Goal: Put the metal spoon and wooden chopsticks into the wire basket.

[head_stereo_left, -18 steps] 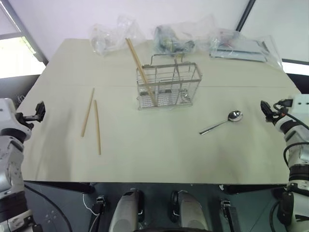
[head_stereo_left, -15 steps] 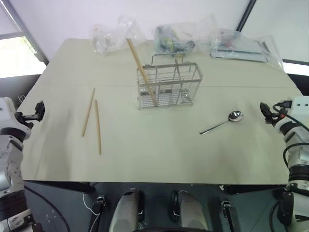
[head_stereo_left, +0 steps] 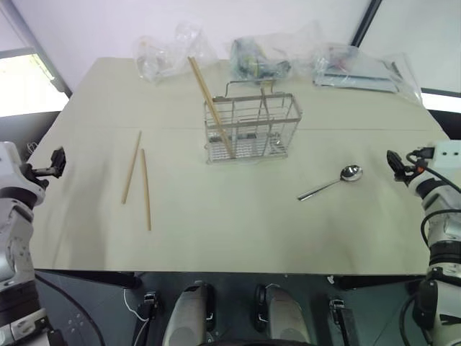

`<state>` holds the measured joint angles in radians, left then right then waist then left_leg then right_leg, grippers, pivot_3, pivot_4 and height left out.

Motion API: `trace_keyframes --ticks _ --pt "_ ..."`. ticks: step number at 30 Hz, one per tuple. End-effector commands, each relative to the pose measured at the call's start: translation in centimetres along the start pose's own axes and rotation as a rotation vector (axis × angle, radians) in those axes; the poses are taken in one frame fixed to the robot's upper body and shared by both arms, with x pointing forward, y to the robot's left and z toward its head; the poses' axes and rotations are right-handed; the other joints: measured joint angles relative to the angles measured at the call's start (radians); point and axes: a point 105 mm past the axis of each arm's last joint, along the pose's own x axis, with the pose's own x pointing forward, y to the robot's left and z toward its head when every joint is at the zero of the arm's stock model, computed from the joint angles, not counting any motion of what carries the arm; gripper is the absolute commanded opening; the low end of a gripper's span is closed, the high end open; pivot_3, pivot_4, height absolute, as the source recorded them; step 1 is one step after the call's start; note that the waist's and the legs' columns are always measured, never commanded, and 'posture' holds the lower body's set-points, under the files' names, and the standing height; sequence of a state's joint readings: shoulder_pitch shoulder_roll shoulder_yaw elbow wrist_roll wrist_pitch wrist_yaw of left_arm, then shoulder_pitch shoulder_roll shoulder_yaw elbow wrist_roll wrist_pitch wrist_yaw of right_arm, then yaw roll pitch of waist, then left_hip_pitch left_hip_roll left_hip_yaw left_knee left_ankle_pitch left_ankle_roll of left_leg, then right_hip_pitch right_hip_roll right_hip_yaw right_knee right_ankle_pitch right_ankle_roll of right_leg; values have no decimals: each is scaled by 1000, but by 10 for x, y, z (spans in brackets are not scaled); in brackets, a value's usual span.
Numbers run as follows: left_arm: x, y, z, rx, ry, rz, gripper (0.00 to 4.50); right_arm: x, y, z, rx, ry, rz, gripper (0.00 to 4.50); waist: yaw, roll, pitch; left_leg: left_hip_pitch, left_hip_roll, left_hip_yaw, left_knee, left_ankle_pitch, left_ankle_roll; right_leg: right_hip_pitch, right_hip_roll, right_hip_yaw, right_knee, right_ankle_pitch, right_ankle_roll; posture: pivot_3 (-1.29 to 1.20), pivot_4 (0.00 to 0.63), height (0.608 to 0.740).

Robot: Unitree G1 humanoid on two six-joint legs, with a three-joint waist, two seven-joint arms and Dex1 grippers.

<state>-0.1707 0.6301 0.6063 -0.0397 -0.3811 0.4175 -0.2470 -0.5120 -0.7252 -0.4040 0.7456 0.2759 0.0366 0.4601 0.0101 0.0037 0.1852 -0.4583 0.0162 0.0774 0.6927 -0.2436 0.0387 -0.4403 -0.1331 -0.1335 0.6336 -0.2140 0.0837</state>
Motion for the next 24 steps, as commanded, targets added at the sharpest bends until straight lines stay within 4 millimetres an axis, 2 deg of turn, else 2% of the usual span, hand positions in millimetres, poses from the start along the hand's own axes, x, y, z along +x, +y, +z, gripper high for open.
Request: trace_keyframes --ticks 1,5,8,12,16,18,22,24 --pt "-3 8 19 24 -50 19 4435 2 -5 21 -34 -63 -8 3476 0 0 0 0 0 0 0 0 0 0 0 0 0 0 0 0 150 704" --pt "-3 11 27 1 -68 8 4435 5 -3 28 -52 -73 11 3476 -1 0 0 0 0 0 0 0 0 0 0 0 0 0 0 0 150 704" --pt "-3 -2 45 -11 -99 -96 4435 8 1 40 -92 -84 66 3476 -1 0 0 0 0 0 0 0 0 0 0 0 0 0 0 0 150 704" --pt "-17 -52 85 -25 -154 -419 4435 14 19 70 -215 -92 248 3476 -1 0 1 0 0 0 0 0 0 0 0 1 0 0 0 0 150 704" --pt "-39 -106 101 -2 -116 -763 4435 13 55 97 -337 -51 563 3476 -6 3 2 0 0 1 0 0 0 -1 0 2 0 0 0 0 150 704" --pt "-46 -125 106 -19 -104 -870 4435 9 66 99 -405 -9 677 3476 -7 3 2 1 0 1 -1 0 0 -1 1 2 0 0 0 0 150 704" --pt "-72 -193 111 31 -60 -1240 4435 1 99 96 -626 130 983 3476 -3 3 2 2 0 1 -1 1 -1 0 1 2 0 0 0 0 150 704" --pt "-86 -214 110 44 -35 -1387 4435 -2 108 91 -732 199 1084 3476 -6 3 2 1 -1 2 0 2 -2 0 1 3 0 0 0 0 150 704"
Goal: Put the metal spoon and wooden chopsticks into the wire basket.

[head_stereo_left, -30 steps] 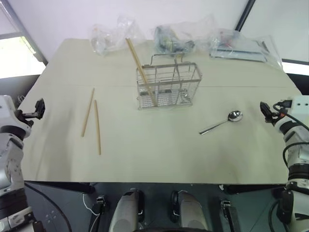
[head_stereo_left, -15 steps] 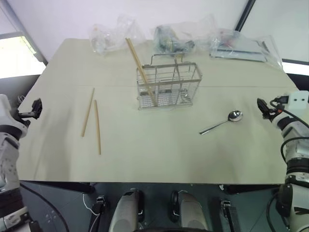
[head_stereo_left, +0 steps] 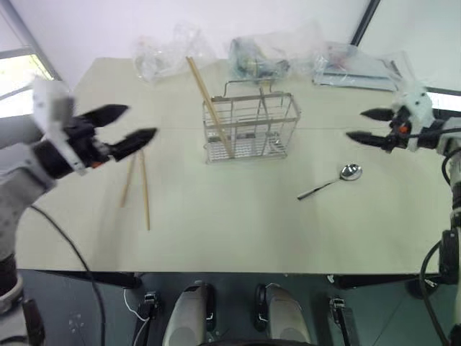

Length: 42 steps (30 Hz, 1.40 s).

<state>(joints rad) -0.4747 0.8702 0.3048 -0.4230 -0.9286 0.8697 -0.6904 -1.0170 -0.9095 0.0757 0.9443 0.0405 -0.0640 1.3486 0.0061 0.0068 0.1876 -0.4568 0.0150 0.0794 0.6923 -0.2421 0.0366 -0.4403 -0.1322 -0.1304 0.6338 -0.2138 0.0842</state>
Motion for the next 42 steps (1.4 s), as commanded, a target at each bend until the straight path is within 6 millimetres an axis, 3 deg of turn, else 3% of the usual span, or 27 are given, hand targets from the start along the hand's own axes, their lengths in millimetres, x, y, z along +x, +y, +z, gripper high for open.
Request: trace_keyframes --ticks 1,4,10,19,23,26,29,33,38,42 --pt "19 -40 2 9 38 -257 4435 2 8 9 -161 116 167 3476 -4 0 0 0 0 1 0 1 -1 0 0 1 0 0 0 0 150 704" --pt "30 -56 2 0 60 -386 4435 10 17 3 -246 243 291 3476 -15 0 0 0 0 2 -1 3 -5 -1 1 2 0 0 1 0 150 704" --pt "44 -67 3 30 67 -471 4435 27 30 -18 -394 470 447 3476 -22 0 1 2 0 3 -3 5 -7 -1 1 3 0 0 1 0 150 704" --pt "44 -69 7 60 54 -434 4435 55 40 -31 -415 540 452 3476 -22 -1 1 12 0 6 -9 6 -10 3 1 8 0 0 1 0 150 704" --pt "43 -66 12 61 39 -406 4500 56 48 -37 -393 558 508 1681 -23 -2 1 15 0 5 -9 6 -10 7 2 8 0 0 1 0 150 704" --pt "42 -64 13 62 39 -396 4500 58 51 -38 -385 545 513 63 -24 -2 1 16 0 4 -9 6 -10 8 2 8 0 0 1 0 150 704" --pt "41 -63 13 64 44 -392 4500 61 49 -36 -373 509 478 20 -24 -2 1 16 1 4 -9 6 -10 8 3 8 0 0 1 0 150 704" --pt "40 -61 13 72 44 -386 4500 65 45 -25 -329 418 416 20 -25 -2 1 16 1 4 -9 6 -11 8 3 9 0 0 1 0 150 704" --pt "33 -41 21 92 27 -307 4500 60 54 40 -178 -21 476 20 -23 -1 2 16 1 4 -9 7 -11 7 4 9 0 0 1 0 150 704" --pt "31 -29 28 106 10 -263 4500 43 86 93 -82 -289 599 20 -14 -2 2 15 1 3 -9 7 -11 8 3 8 0 0 1 0 150 704"
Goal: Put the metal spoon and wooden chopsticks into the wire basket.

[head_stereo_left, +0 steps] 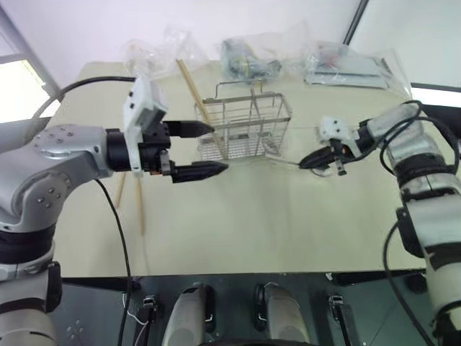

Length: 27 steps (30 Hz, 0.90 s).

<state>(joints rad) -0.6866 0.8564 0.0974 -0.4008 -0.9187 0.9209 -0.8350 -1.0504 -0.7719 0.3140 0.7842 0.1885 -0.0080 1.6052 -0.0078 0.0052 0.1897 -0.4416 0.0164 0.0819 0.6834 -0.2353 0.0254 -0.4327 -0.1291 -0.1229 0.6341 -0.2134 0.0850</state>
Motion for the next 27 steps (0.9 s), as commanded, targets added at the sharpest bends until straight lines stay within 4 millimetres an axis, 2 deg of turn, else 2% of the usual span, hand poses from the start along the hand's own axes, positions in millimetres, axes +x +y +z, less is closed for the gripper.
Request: trace_keyframes --ticks 1,4,6,8,10,14,17,21,24,27 --pt "-8 10 19 68 -53 50 4500 -5 20 71 -1 -296 90 20 -1 0 0 0 0 0 0 0 0 0 0 0 0 0 0 0 150 704" --pt "-6 16 23 81 -72 67 4500 -12 11 118 63 -512 9 20 -3 0 0 0 0 0 0 0 0 -1 0 0 0 0 0 0 150 704" --pt "-4 18 24 85 -80 72 4500 -19 -8 141 109 -621 -115 20 -4 0 0 0 0 1 0 0 0 -2 0 0 0 1 -1 0 150 704" --pt "-2 19 25 88 -84 71 4500 -27 -39 155 157 -696 -303 20 -3 0 0 0 0 1 0 0 0 -2 0 0 1 1 -1 0 150 704" --pt "-1 19 25 93 -87 68 4500 -31 -63 158 158 -706 -460 20 -2 -1 0 -1 0 2 -1 0 0 -3 0 0 1 1 -1 0 150 704" --pt "2 18 27 101 -95 65 4500 -34 -85 153 124 -687 -581 20 5 -2 1 -2 -1 2 0 -1 1 -3 0 0 0 1 -1 0 150 704" --pt "1 18 31 111 -105 76 4500 -24 -91 140 146 -652 -591 20 -1 -2 1 -3 -1 3 0 -1 2 -3 0 1 -1 1 0 0 150 704" --pt "-3 25 38 121 -125 128 4500 -6 -90 121 183 -614 -560 20 -7 -2 1 -3 0 3 -1 -1 2 -4 0 1 0 1 0 0 150 704" --pt "-5 28 41 125 -137 154 4500 0 -88 113 225 -626 -537 1008 -11 -2 1 -2 0 3 -1 -1 2 -4 0 1 1 1 0 0 150 704" --pt "-6 28 42 130 -137 167 4500 0 -89 112 222 -631 -568 2412 -9 -2 2 -2 0 3 -1 -1 2 -4 0 1 2 1 0 0 150 704"
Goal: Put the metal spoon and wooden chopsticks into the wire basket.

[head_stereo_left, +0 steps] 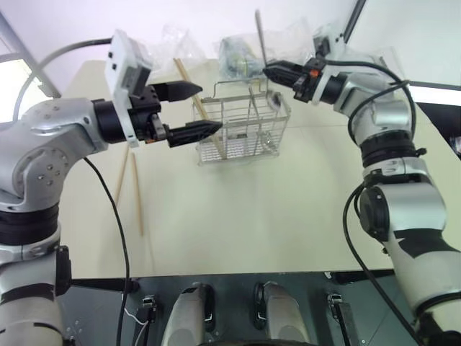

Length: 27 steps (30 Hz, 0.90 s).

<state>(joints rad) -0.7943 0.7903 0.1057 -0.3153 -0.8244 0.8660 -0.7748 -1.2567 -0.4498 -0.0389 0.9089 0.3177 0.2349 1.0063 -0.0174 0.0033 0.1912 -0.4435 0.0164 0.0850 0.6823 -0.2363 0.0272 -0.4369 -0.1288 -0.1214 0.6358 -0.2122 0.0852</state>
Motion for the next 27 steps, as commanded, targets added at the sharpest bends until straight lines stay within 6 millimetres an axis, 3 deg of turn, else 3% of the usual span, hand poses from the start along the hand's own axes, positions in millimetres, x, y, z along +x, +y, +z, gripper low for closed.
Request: trace_keyframes --ticks 1,4,8,10,14,17,21,23,27 --pt "-7 3 16 52 -45 38 4500 0 -2 18 -46 -59 -27 2931 2 0 0 0 0 0 0 0 0 0 0 0 0 0 0 0 150 704" --pt "-8 6 15 54 -47 60 4500 -2 -5 20 -42 -64 -55 4451 5 0 0 0 0 0 0 0 0 0 0 0 0 0 0 0 150 704" --pt "-13 14 16 56 -51 120 4500 -8 -10 30 -52 -84 -79 4451 3 0 0 0 0 0 0 0 0 0 0 0 0 0 0 0 150 704" --pt "-24 30 14 47 -43 230 4500 -17 -15 43 -70 -110 -96 4451 3 0 0 0 0 0 0 0 0 0 0 0 0 0 0 0 150 704" --pt "-68 89 -8 -66 42 636 4500 -41 -3 69 -95 -165 13 4451 5 1 1 0 0 0 0 0 0 0 0 0 0 0 0 0 150 704" --pt "-116 121 -56 -163 282 914 4500 -61 21 63 -152 -105 145 4451 4 0 0 0 0 0 -1 0 0 0 0 0 0 0 0 0 150 704" --pt "-139 133 -98 -267 452 1026 4500 -82 60 42 -115 -6 312 4451 8 -1 0 0 0 0 -1 -1 1 0 0 0 0 0 0 0 150 704" --pt "-143 137 -113 -297 504 1052 4500 -88 75 34 -109 32 375 4451 9 -1 1 0 0 0 -1 -3 5 -1 0 0 0 0 0 0 150 704" --pt "-129 141 -129 -350 507 1004 4500 -92 91 27 -83 48 411 4451 17 -2 1 -1 0 0 0 -3 5 -1 -1 0 0 0 0 0 150 704"
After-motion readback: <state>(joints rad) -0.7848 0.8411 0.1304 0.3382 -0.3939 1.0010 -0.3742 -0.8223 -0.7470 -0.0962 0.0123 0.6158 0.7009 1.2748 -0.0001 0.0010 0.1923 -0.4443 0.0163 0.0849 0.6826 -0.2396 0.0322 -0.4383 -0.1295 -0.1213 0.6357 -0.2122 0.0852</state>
